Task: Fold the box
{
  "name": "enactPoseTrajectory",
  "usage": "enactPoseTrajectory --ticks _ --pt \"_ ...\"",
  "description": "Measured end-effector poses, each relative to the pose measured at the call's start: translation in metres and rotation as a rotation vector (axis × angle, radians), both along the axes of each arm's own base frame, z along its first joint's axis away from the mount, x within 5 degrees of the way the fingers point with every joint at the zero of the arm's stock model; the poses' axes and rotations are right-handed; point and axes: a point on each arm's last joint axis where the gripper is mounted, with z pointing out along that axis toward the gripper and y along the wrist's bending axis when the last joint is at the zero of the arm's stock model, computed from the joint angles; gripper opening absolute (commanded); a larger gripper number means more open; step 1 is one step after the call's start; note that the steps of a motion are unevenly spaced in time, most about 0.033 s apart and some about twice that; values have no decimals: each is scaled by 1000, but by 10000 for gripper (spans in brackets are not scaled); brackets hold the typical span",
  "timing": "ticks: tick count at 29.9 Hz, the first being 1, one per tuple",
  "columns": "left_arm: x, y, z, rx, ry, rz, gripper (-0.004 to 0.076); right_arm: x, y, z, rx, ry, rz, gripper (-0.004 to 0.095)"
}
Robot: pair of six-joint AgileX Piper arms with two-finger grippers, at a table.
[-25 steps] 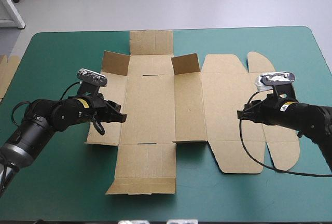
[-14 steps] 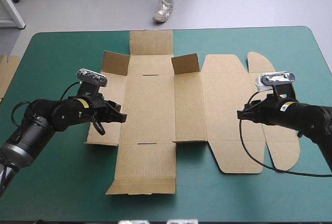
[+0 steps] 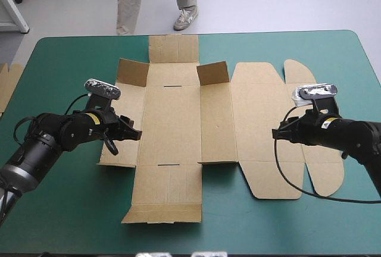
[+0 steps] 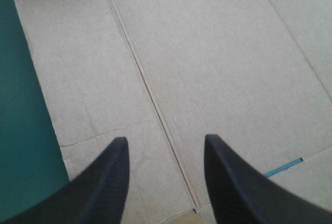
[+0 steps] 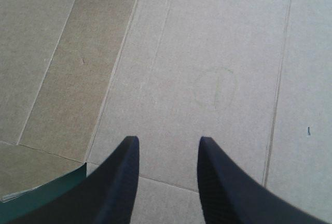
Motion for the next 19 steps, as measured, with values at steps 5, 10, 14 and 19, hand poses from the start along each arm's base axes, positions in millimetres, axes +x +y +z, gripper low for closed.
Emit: enactPoseTrajectory --ticks 5,10,14,19 --pt "5 16 0 -27 9 95 435 0 0 0 -3 -2 4 395" --pt "8 46 -3 -42 68 208 434 0 0 0 -4 5 6 403" --pt "8 69 -4 -83 103 274 434 -2 0 -2 -7 27 12 403" --pt "7 97 -6 -184 137 347 433 -3 0 -2 -9 40 16 403"
